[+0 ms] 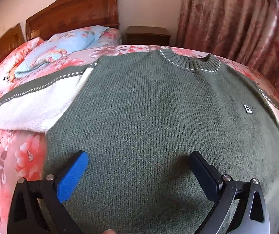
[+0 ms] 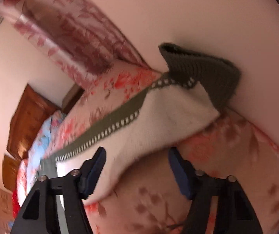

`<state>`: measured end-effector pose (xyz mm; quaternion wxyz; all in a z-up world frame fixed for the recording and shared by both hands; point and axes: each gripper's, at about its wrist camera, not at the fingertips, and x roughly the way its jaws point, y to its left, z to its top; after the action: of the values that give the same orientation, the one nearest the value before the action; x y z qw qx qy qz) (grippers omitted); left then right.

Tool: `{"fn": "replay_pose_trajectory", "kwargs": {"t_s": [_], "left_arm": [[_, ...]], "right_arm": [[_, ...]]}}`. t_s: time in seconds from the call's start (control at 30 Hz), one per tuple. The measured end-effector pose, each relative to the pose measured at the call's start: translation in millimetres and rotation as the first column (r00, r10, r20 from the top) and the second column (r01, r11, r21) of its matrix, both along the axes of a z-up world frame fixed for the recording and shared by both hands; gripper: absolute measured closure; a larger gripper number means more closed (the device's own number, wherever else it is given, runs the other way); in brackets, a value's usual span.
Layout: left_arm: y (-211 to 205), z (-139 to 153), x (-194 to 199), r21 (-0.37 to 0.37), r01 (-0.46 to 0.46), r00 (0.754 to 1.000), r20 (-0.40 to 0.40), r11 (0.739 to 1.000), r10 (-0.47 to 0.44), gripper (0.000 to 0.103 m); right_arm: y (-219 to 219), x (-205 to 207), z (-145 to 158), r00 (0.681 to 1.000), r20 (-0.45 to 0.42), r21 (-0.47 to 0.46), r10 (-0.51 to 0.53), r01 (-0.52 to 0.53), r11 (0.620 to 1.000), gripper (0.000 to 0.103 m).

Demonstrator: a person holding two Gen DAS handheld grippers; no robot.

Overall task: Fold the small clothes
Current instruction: 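Grasp the cuff of the white sleeve with the right gripper, then fold the sleeve across the body with the right gripper while the left gripper grasps the sweater side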

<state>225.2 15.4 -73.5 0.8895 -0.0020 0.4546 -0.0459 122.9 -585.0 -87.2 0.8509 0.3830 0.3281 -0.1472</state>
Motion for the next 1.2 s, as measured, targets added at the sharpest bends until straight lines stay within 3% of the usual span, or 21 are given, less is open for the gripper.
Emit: {"fn": "replay_pose_trajectory", "kwargs": {"t_s": [0.17,0.23,0.3,0.4,0.5,0.63,0.7,0.73,0.77,0.8,0.87,0.9,0.97,1.03,1.1,1.2], "left_arm": [[3,0,-3,0.002,0.046,0.999,0.004,0.999,-0.046,0.000],[7,0,-8,-0.010,0.046,0.999,0.008,0.999,-0.046,0.000],[8,0,-13,0.001,0.023,1.000,0.011,1.000,-0.023,0.000],[9,0,-21,0.002,-0.006,1.000,0.016,1.000,0.006,0.000],[11,1,-22,-0.013,-0.015,1.000,0.018,1.000,0.015,0.000],[11,1,-24,-0.017,-0.024,1.000,0.019,1.000,0.024,0.000],[13,2,-25,-0.034,-0.024,0.999,0.023,0.999,0.025,0.000],[15,3,-25,-0.055,-0.023,0.999,0.026,0.998,0.025,0.000],[19,4,-26,-0.084,-0.021,0.999,0.031,0.996,0.024,0.000],[22,4,-27,-0.106,-0.019,0.999,0.036,0.994,0.023,0.000],[25,5,-28,-0.136,-0.014,0.999,0.042,0.991,0.020,0.000],[27,5,-28,-0.146,-0.010,0.999,0.044,0.989,0.016,0.000],[27,6,-29,-0.153,-0.006,0.999,0.047,0.988,0.014,0.000],[26,5,-29,-0.147,-0.005,0.999,0.045,0.989,0.012,0.000],[23,5,-28,-0.119,-0.006,0.999,0.036,0.993,0.011,0.000],[13,3,-24,-0.037,0.001,1.000,0.003,0.999,-0.001,0.000]], "right_arm": [[-16,13,-11,0.992,0.023,0.088,-0.121,0.119,0.989,0.085],[-16,10,-9,0.987,0.045,0.076,-0.152,0.148,0.986,0.092],[-12,5,2,0.986,0.076,0.002,-0.147,0.147,0.989,0.093],[12,10,31,0.993,0.083,-0.185,-0.086,0.101,0.978,0.093],[54,20,67,0.995,0.093,-0.382,0.017,0.020,0.924,0.093],[139,37,105,0.978,0.083,-0.625,0.194,-0.100,0.774,0.093],[209,53,111,0.946,0.004,-0.759,0.323,-0.208,0.618,0.093],[233,58,109,0.930,-0.034,-0.791,0.366,-0.248,0.559,0.092],[279,67,99,0.882,-0.128,-0.827,0.453,-0.347,0.442,0.091],[303,71,91,0.850,-0.187,-0.835,0.492,-0.402,0.377,0.090],[366,71,63,0.719,-0.347,-0.816,0.602,-0.548,0.185,0.087],[384,65,52,0.675,-0.380,-0.801,0.633,-0.582,0.140,0.086],[402,52,35,0.617,-0.407,-0.769,0.673,-0.630,0.112,0.078],[403,43,25,0.589,-0.428,-0.734,0.686,-0.669,0.117,0.077],[389,28,20,0.572,-0.442,-0.702,0.691,-0.700,0.131,0.077],[373,9,16,0.572,-0.446,-0.691,0.689,-0.709,0.141,0.076]]}}
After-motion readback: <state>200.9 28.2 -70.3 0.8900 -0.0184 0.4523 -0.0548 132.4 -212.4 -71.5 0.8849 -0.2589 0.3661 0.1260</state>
